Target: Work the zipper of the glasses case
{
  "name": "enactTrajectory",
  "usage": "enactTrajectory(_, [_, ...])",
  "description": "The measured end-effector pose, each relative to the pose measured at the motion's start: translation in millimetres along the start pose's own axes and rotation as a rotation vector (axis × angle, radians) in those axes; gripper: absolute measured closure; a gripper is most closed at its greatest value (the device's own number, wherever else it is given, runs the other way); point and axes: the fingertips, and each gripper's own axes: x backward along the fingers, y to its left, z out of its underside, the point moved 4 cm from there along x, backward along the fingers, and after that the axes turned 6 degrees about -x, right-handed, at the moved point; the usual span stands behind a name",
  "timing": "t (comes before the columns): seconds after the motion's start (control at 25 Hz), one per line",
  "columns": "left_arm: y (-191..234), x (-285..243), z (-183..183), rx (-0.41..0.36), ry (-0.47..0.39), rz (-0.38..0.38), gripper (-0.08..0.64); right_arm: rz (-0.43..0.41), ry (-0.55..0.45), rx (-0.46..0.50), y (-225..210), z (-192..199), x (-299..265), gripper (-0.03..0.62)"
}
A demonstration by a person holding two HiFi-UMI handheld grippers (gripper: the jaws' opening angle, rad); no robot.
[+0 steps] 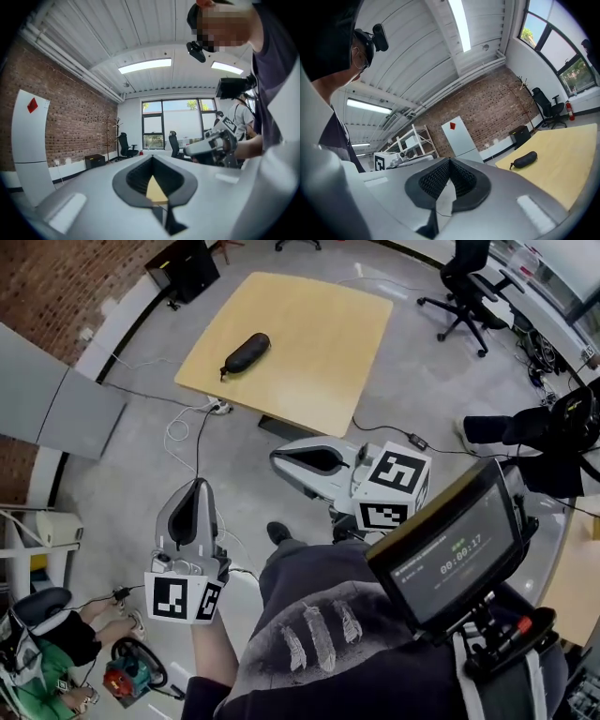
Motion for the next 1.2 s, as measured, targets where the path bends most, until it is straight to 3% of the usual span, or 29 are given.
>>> enactTrajectory(0.16, [-35, -1, -7, -0.015, 0.022, -0.02, 0.575, -0.025, -0.031, -0.031, -6, 0, 38, 0.591])
enactTrajectory(0.28, [-59, -8, -20, -0.017, 0.05, 0.007, 0.575, -0.031, -0.06, -0.064, -11, -8, 69, 0.591])
enactTrajectory(0.4, [-68, -13, -35, -0.082, 0.077, 0.015, 0.571, -0.061, -0.074, -0.091, -16, -10, 73, 0.591])
enactTrajectory(0.56, [-57, -4, -35, -0.115, 0.094, -0.031, 0.561, -0.12, -0.094, -0.094, -11, -4, 58, 0.591])
enactTrajectory(0.88, [-13, 15, -18, -0.052, 0.088, 0.0, 0.561, -0.037, -0.061, -0.058, 3, 0, 21, 0.591])
enactTrajectory(1.08, [-7, 65, -10, -0.029, 0.037, 0.016, 0.561, -0.032, -0.023, -0.008, 58, 28, -1, 0.591])
enactTrajectory(1.2, [-2, 91, -3, 0.0, 0.013, 0.08, 0.561, -0.019, -0.003, 0.036, 90, 40, -17, 0.591])
